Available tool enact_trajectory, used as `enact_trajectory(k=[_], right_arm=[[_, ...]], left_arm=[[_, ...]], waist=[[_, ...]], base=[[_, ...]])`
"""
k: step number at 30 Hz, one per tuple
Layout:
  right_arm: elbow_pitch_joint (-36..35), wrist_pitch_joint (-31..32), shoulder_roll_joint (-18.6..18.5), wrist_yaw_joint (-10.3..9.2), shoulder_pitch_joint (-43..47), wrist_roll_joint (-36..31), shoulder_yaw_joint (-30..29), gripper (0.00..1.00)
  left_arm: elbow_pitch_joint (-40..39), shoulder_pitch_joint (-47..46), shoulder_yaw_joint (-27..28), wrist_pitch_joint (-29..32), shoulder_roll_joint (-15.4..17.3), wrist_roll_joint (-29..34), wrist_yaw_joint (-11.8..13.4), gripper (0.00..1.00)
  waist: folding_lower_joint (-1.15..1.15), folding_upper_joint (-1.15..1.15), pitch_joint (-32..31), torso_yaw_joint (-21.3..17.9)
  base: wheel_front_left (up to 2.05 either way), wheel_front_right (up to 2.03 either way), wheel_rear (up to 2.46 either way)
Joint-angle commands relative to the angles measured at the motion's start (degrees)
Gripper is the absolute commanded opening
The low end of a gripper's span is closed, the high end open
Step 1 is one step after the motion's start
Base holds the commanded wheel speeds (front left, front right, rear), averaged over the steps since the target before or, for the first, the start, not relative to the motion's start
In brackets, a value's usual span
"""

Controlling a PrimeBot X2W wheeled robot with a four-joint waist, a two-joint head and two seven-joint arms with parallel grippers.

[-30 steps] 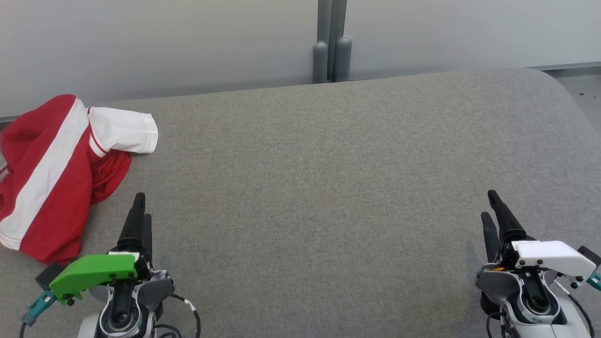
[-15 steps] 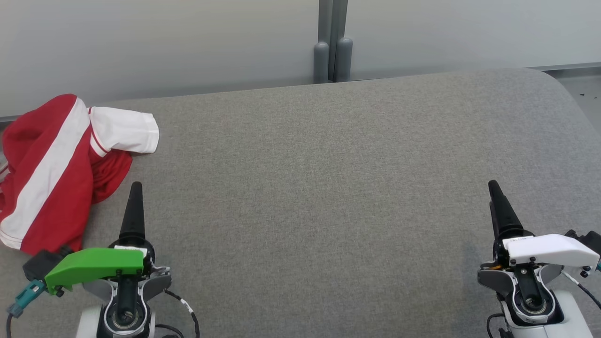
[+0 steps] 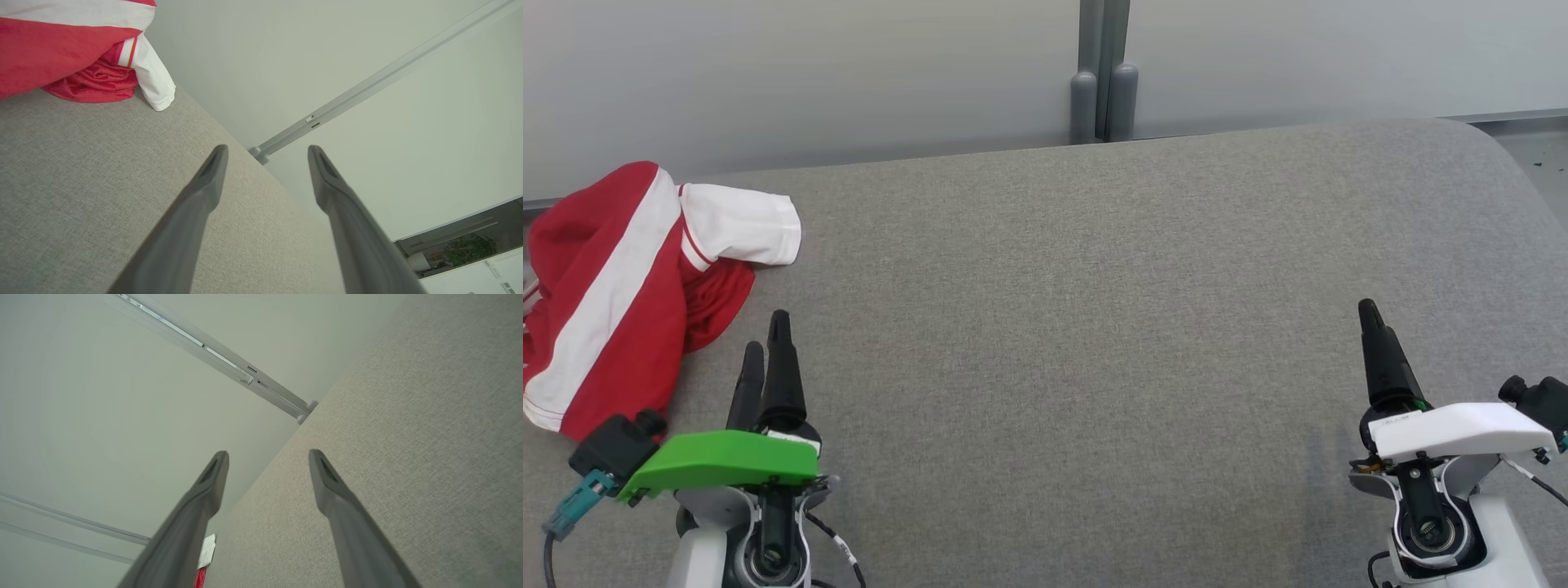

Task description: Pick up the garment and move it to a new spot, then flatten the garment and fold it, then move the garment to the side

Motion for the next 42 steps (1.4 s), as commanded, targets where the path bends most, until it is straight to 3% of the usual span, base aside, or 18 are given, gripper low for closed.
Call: enact_trajectory(k=[1,18,42], right_arm=[[-1.85,-0.84,-0.42,0.02,-0.10,-3.17,0.67,1.00],[-4.58,-4.09,-0.54,0.03,2.28,-20.68,5.04,1.00],[-5.60,-7.92,-0.70,0.04,4.43,-35.79,9.05,1.00]], left_arm=[[-1.66,0.15,-0.46,-0.74,0.30,3.88,0.34,1.00],[-4.25,3.92,-2.22,-3.64,0.38,23.41,1.51,1.00],[-4.42,8.56,-3.22,-7.07,0.48,39.06,2.05,1.00]], waist=[[0.00,0.00,0.03,0.03],[0.00,0.00,0.00,0.35],[0.00,0.00,-0.65,0.67]], base=[[0.00,0.00,0.00],[0.00,0.00,0.00],[0.00,0.00,0.00]])
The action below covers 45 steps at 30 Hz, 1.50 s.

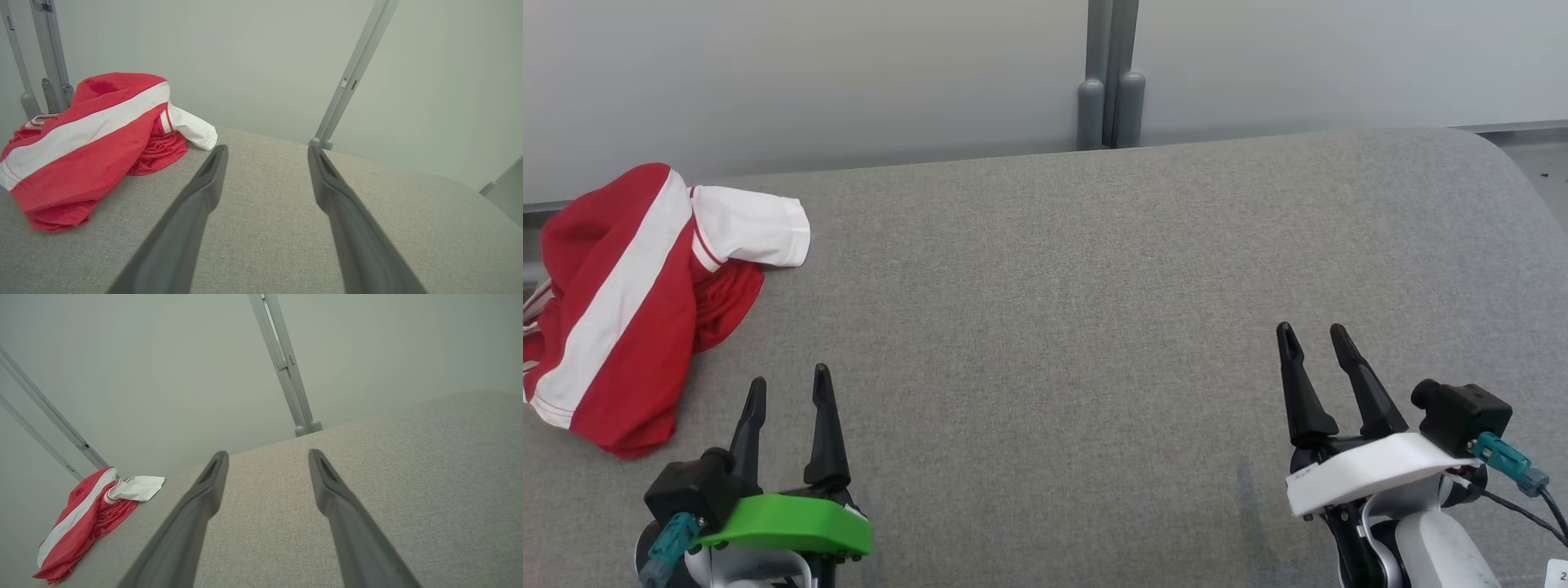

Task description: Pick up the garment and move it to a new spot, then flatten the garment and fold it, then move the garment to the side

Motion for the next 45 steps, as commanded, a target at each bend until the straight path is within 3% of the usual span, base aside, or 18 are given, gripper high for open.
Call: enact_trajectory(k=[1,14,30,45], right_arm=[[-0.68,-0.61,-0.33,0.04,0.49,-1.42,0.33,1.00],[0.22,-2.22,-0.39,0.04,0.76,-7.50,1.53,1.00],[-0.19,-4.12,-0.48,0.05,1.41,-14.27,2.59,1.00],[0.62,-5.33,-0.52,0.05,2.14,-16.37,2.75,1.00]], left_arm=[[-0.63,0.86,0.06,-0.47,0.33,1.53,0.36,1.00],[0.13,2.40,-0.29,-1.93,0.36,6.67,-0.48,1.00],[-0.98,4.12,-0.47,-3.70,0.39,11.29,0.45,1.00],[-1.02,5.23,-0.85,-4.72,0.42,13.30,0.78,1.00]], waist=[[0.00,0.00,-0.03,0.05],[0.00,0.00,-0.18,0.20],[0.00,0.00,-0.27,0.40],[0.00,0.00,-0.38,0.56]], base=[[0.00,0.00,0.00],[0.00,0.00,0.00],[0.00,0.00,0.00],[0.00,0.00,0.00]])
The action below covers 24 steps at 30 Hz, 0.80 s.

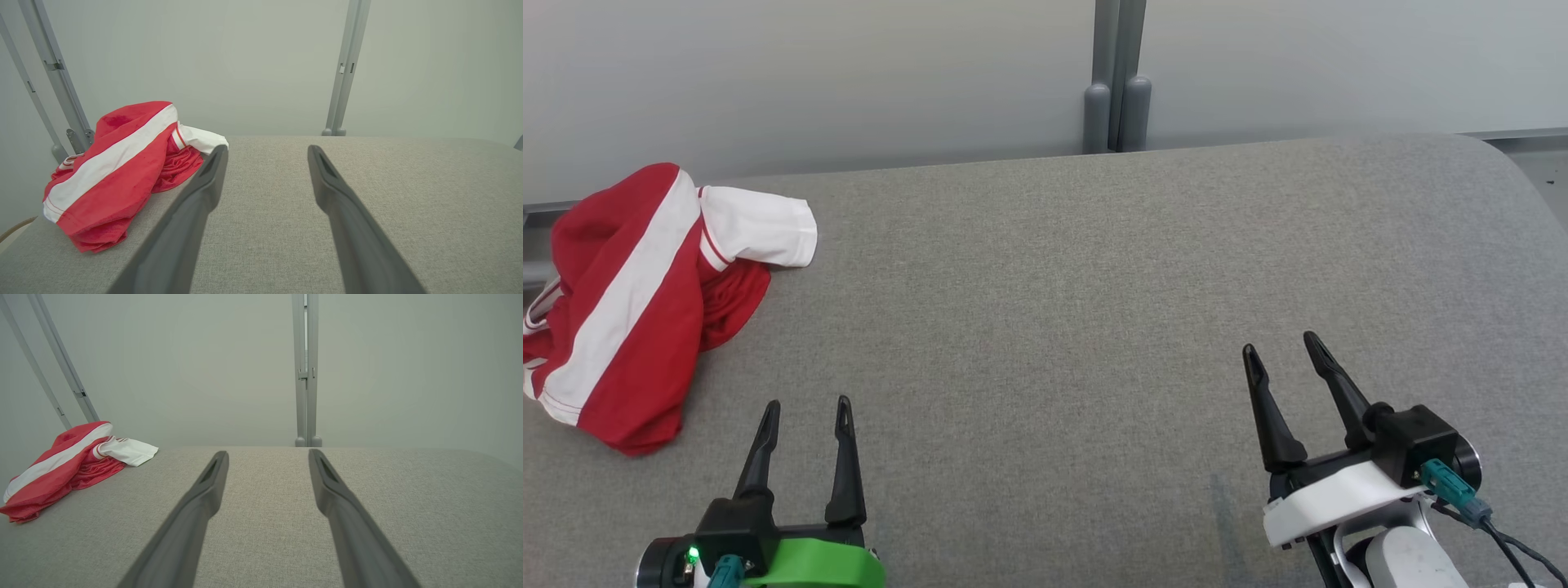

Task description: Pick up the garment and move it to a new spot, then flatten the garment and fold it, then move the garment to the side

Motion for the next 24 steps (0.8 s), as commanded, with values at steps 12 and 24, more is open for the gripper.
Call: enact_trajectory(k=[12,24], right_arm=[[0.89,-0.27,-0.29,0.02,0.62,0.15,-0.19,1.00],[0.71,-0.26,-0.29,0.02,0.84,-0.03,-0.37,1.00]], left_arm=[[0.44,0.98,0.32,-0.19,0.34,-0.89,0.16,1.00],[0.82,0.68,0.31,-0.18,0.34,-0.95,-0.05,1.00]], waist=[[0.00,-0.01,0.06,-0.01],[0.00,-0.01,0.14,0.25]], base=[[0.00,0.00,0.00],[0.00,0.00,0.00]])
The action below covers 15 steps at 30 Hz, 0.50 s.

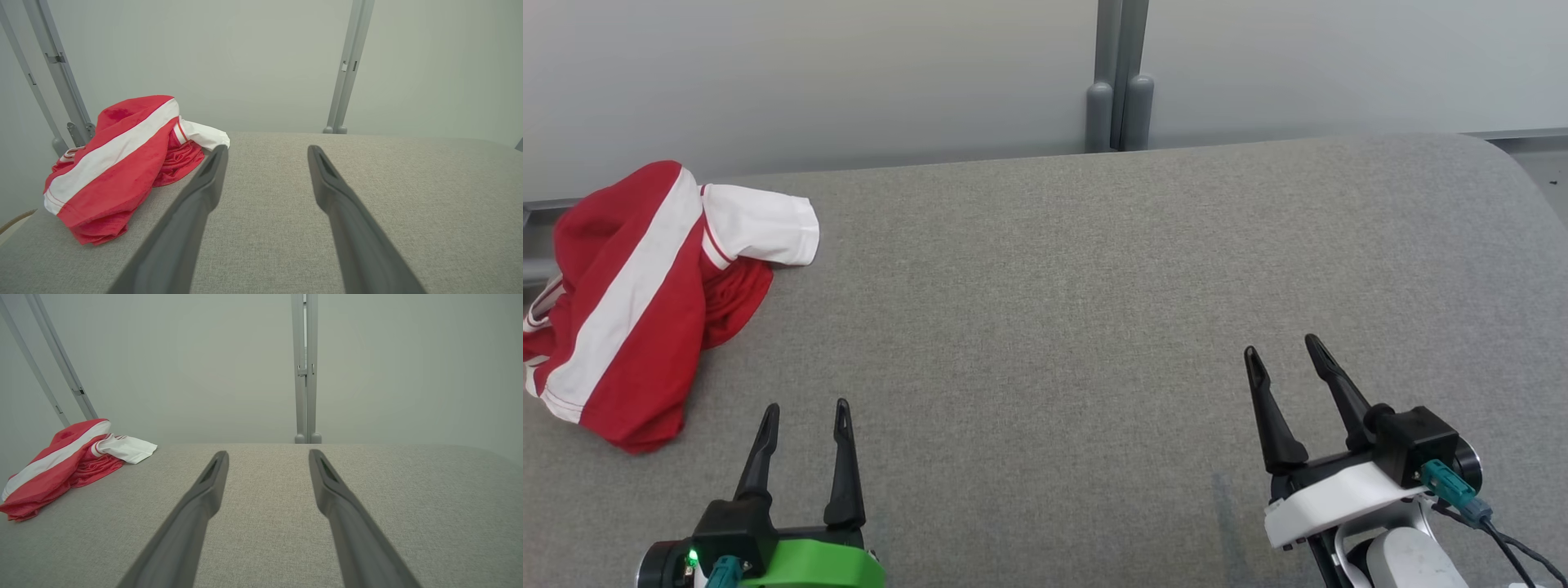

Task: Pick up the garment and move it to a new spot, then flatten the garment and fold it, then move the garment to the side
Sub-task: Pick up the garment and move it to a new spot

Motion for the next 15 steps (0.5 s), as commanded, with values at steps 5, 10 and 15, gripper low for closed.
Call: enact_trajectory(k=[5,10,15], right_arm=[[-0.66,-0.22,-0.28,0.02,0.89,-0.01,-0.24,1.00],[-1.24,-0.22,-0.26,0.02,1.06,-0.41,-0.36,1.00],[-1.85,-0.22,-0.26,0.02,1.05,-0.30,-0.77,1.00]], left_arm=[[0.42,0.25,0.08,-0.11,0.34,0.09,-0.11,1.00],[0.38,-0.73,0.16,-0.11,0.33,0.16,0.02,1.00],[0.12,-1.20,0.39,-0.10,0.32,0.25,0.24,1.00]], waist=[[0.00,0.00,0.11,0.80],[0.00,0.00,0.41,3.45],[0.00,0.00,0.96,8.43]], base=[[0.00,0.00,0.00],[0.00,0.00,0.00],[0.00,0.00,0.00]])
